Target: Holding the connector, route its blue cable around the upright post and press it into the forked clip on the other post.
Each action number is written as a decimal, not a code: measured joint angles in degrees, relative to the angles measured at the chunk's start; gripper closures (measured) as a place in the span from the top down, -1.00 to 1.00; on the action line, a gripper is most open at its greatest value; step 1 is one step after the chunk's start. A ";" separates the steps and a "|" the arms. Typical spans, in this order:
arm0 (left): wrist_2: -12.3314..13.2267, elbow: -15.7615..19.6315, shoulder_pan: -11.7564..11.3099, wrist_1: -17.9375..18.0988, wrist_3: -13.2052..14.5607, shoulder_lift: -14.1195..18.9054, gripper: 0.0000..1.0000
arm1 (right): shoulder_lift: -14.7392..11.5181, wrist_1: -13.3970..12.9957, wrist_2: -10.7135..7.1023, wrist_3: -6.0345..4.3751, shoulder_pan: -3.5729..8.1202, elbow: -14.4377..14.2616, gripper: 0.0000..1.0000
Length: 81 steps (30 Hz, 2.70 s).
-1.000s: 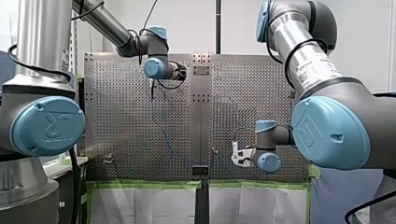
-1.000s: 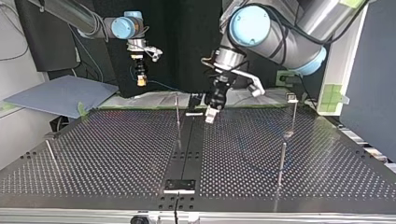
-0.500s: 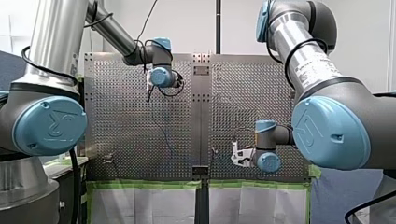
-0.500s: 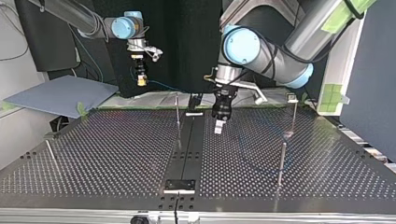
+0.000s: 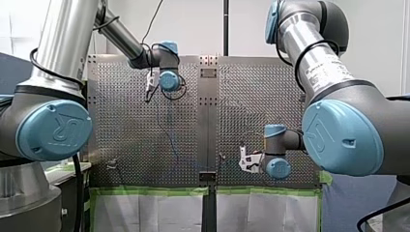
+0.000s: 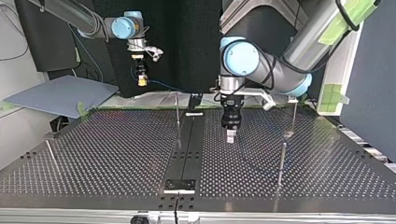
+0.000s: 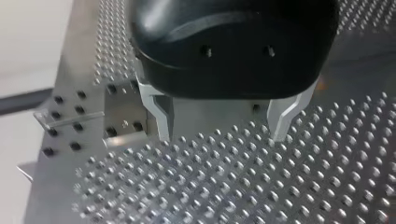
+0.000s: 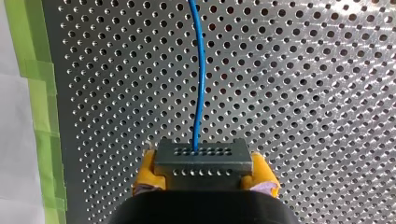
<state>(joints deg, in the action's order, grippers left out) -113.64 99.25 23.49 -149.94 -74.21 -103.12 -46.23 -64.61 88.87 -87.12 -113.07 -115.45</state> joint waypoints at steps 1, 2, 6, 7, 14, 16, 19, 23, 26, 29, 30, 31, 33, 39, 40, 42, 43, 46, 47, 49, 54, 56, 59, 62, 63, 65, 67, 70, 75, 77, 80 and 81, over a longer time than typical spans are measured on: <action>-0.49 -0.23 -0.04 0.01 0.07 -0.43 1.00 | -0.01 0.00 -0.01 0.00 -0.01 0.00 -1.00; -0.96 -0.41 -0.07 0.02 0.12 -0.84 1.00 | -0.01 0.00 -0.01 0.00 -0.02 0.00 -1.00; -3.27 -0.92 -0.13 0.43 0.19 -1.81 1.00 | 0.01 0.00 0.00 0.00 -0.02 0.00 -1.00; -3.76 -1.05 -0.14 0.50 0.20 -1.88 1.00 | 0.00 0.00 -0.01 0.00 -0.02 0.00 -1.00; -7.56 -2.18 -0.30 0.24 0.26 -2.00 1.00 | 0.02 0.00 -0.01 0.00 -0.04 0.00 -1.00; -8.41 -2.47 -0.25 0.07 0.28 -2.02 1.00 | 0.01 0.00 -0.01 0.00 -0.05 0.00 -1.00; -8.65 -2.84 -0.21 -0.16 0.28 -2.05 1.00 | 0.02 0.00 -0.01 0.01 -0.05 0.00 -1.00; -7.54 -3.58 0.00 -0.91 0.26 -2.53 1.00 | 0.01 0.05 -0.01 0.01 -0.06 0.00 -1.00; -6.87 -4.68 0.29 -2.04 0.53 -3.63 1.00 | 0.02 0.11 -0.01 0.00 -0.08 0.00 -1.00; -6.97 -5.74 0.35 -3.11 0.79 -4.95 1.00 | 0.01 0.21 -0.01 0.01 -0.08 0.00 -1.00; -7.17 -6.11 0.28 -3.35 0.76 -5.29 1.00 | 0.01 0.22 -0.01 0.01 -0.08 0.00 -1.00; -7.31 -6.41 0.22 -3.50 0.72 -5.47 1.00 | 0.02 0.23 -0.01 0.01 -0.09 0.00 -1.00; -7.65 -7.21 -0.01 -3.95 0.56 -5.72 1.00 | 0.01 0.19 -0.01 0.01 -0.09 -0.01 -1.00; -8.35 -8.74 -0.54 -5.04 0.44 -5.85 1.00 | 0.00 0.07 -0.08 0.00 -0.09 0.00 -1.00; -8.33 -8.83 -0.58 -5.05 0.45 -5.85 1.00 | -0.01 0.04 -0.09 0.00 -0.09 -0.01 -1.00; -8.45 -8.94 -0.65 -5.00 0.46 -5.87 1.00 | 0.00 0.02 -0.09 0.00 -0.09 0.00 -1.00; -8.57 -8.97 -0.73 -4.94 0.45 -5.87 1.00 | 0.00 0.02 -0.09 0.00 -0.09 0.00 -1.00; -9.15 -8.99 -1.12 -4.75 0.43 -5.88 1.00 | 0.01 0.01 -0.10 0.00 -0.09 0.00 -1.00; -9.36 -8.99 -1.26 -4.71 0.42 -5.89 1.00 | 0.01 0.00 -0.10 0.00 -0.09 0.00 -1.00; -9.75 -9.01 -1.65 -4.65 0.39 -5.89 1.00 | 0.02 0.02 -0.09 0.00 -0.09 0.00 -1.00; -9.92 -10.10 -2.43 -5.26 0.18 -6.81 1.00 | 0.01 0.11 -0.10 0.00 -0.09 0.00 -1.00; -9.94 -10.93 -2.36 -5.96 0.15 -7.59 1.00 | 0.01 0.15 -0.10 0.00 -0.09 0.00 -1.00; -10.03 -12.31 -2.15 -6.68 0.10 -8.71 1.00 | 0.03 0.16 -0.09 0.00 -0.09 0.00 -1.00; -10.37 -13.57 -2.35 -7.03 -0.04 -9.15 1.00 | 0.02 0.15 -0.10 0.00 -0.09 0.00 -1.00; -10.56 -13.89 -2.50 -7.21 -0.27 -9.22 1.00 | 0.01 0.14 -0.10 0.00 -0.09 0.00 -1.00; -10.80 -14.20 -2.78 -7.46 -0.70 -9.28 1.00 | -0.01 0.10 -0.10 0.00 -0.09 0.00 -1.00; -10.97 -14.36 -3.06 -7.57 -1.03 -9.33 1.00 | -0.01 0.05 -0.10 0.00 -0.09 0.00 -1.00; -11.06 -14.48 -3.32 -7.53 -1.22 -9.69 1.00 | 0.01 -0.08 -0.09 0.00 -0.09 -0.01 -1.00; -10.78 -14.61 -3.36 -7.14 -1.27 -10.52 1.00 | 0.01 -0.16 -0.10 0.00 -0.09 0.00 -1.00; -10.61 -14.65 -3.30 -6.93 -1.28 -10.60 1.00 | 0.01 -0.19 -0.10 0.00 -0.07 0.00 -1.00; -10.47 -14.70 -3.42 -6.66 -1.28 -10.68 1.00 | 0.02 -0.25 -0.12 0.00 -0.07 0.00 -1.00; -10.45 -14.70 -3.49 -6.48 -1.28 -10.70 1.00 | 0.02 -0.28 -0.15 0.00 -0.08 0.00 -1.00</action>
<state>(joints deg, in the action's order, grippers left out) -124.09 84.55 20.00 -156.43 -75.49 -113.82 -46.22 -64.89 88.72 -87.12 -113.15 -115.46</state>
